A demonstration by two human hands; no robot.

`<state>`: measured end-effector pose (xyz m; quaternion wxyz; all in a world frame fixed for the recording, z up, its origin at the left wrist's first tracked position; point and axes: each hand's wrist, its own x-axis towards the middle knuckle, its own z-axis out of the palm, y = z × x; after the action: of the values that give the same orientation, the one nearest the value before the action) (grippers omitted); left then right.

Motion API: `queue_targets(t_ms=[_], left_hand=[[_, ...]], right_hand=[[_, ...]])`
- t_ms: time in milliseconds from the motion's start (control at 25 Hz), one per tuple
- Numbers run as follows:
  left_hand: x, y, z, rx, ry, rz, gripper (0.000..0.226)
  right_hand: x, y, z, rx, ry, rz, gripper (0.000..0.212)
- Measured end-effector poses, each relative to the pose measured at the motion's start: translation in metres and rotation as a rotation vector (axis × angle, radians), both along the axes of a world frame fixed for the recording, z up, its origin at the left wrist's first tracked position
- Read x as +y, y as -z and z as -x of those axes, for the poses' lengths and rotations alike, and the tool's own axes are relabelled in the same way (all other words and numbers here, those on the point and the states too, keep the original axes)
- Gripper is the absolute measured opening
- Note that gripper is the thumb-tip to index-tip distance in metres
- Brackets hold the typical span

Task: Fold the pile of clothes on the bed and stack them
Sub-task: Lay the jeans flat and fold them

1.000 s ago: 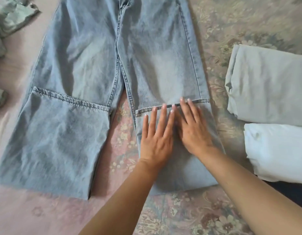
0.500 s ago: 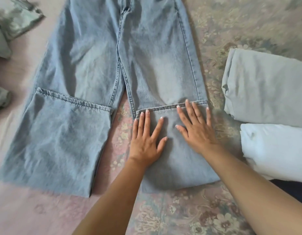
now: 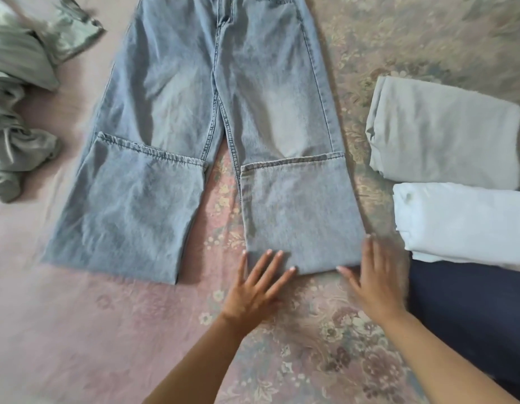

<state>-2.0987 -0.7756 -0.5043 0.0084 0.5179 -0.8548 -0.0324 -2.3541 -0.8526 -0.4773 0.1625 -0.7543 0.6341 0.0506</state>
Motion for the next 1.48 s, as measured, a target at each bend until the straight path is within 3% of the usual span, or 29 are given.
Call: queue_targets(t_ms=[40,120,200,320,440,520,600,720,800,880,960,1160,1280,1480], left_hand=[[-0.003,-0.001,-0.004,0.003,-0.048,-0.016,0.062],[-0.015,0.001,-0.01,0.033,-0.067,-0.011,0.06],[-0.02,-0.001,-0.014,0.092,-0.023,0.017,0.053],[-0.019,-0.023,-0.026,0.201,-0.055,0.035,0.053],[-0.001,-0.033,-0.037,0.188,-0.047,-0.07,0.067],[0.012,-0.02,-0.042,0.237,-0.072,-0.132,0.06],[0.018,-0.014,-0.039,0.415,-0.288,-0.139,0.05],[0.011,-0.03,-0.021,0.742,-0.84,-0.12,0.035],[-0.005,-0.041,-0.014,0.8,-1.052,-0.155,0.034],[-0.033,-0.041,-0.017,0.744,-1.012,-0.085,0.032],[-0.077,-0.039,-0.026,0.769,-1.015,-0.104,0.031],[-0.162,-0.027,-0.048,0.637,-1.156,-0.207,0.035],[-0.173,-0.019,-0.059,0.602,-1.147,-0.219,0.029],[-0.184,-0.017,-0.075,0.804,-1.131,-0.183,0.012]], right_hand=[[0.0,-0.001,-0.001,-0.087,0.201,-0.007,0.086],[-0.008,-0.008,-0.009,-0.34,0.488,-0.054,0.055],[-0.013,-0.013,-0.017,-0.607,0.619,-0.052,0.02],[-0.008,-0.029,-0.026,-0.784,0.711,-0.02,0.01],[0.004,-0.031,-0.032,-0.713,0.746,-0.091,0.016],[0.006,-0.024,-0.037,-0.619,0.769,-0.158,0.021],[0.003,-0.015,-0.04,-0.547,0.795,-0.202,0.024],[0.001,-0.007,-0.038,-0.468,0.797,-0.216,0.019],[-0.002,-0.01,-0.046,-0.357,0.721,-0.137,0.015],[-0.023,-0.009,-0.053,-0.24,0.522,0.023,0.026],[-0.067,-0.009,-0.065,-0.261,0.362,0.072,0.036],[-0.167,-0.004,-0.099,-0.14,0.416,0.079,0.038],[-0.183,0.007,-0.099,-0.311,0.589,0.07,0.022],[-0.189,0.016,-0.098,-0.556,0.552,0.245,0.018]])
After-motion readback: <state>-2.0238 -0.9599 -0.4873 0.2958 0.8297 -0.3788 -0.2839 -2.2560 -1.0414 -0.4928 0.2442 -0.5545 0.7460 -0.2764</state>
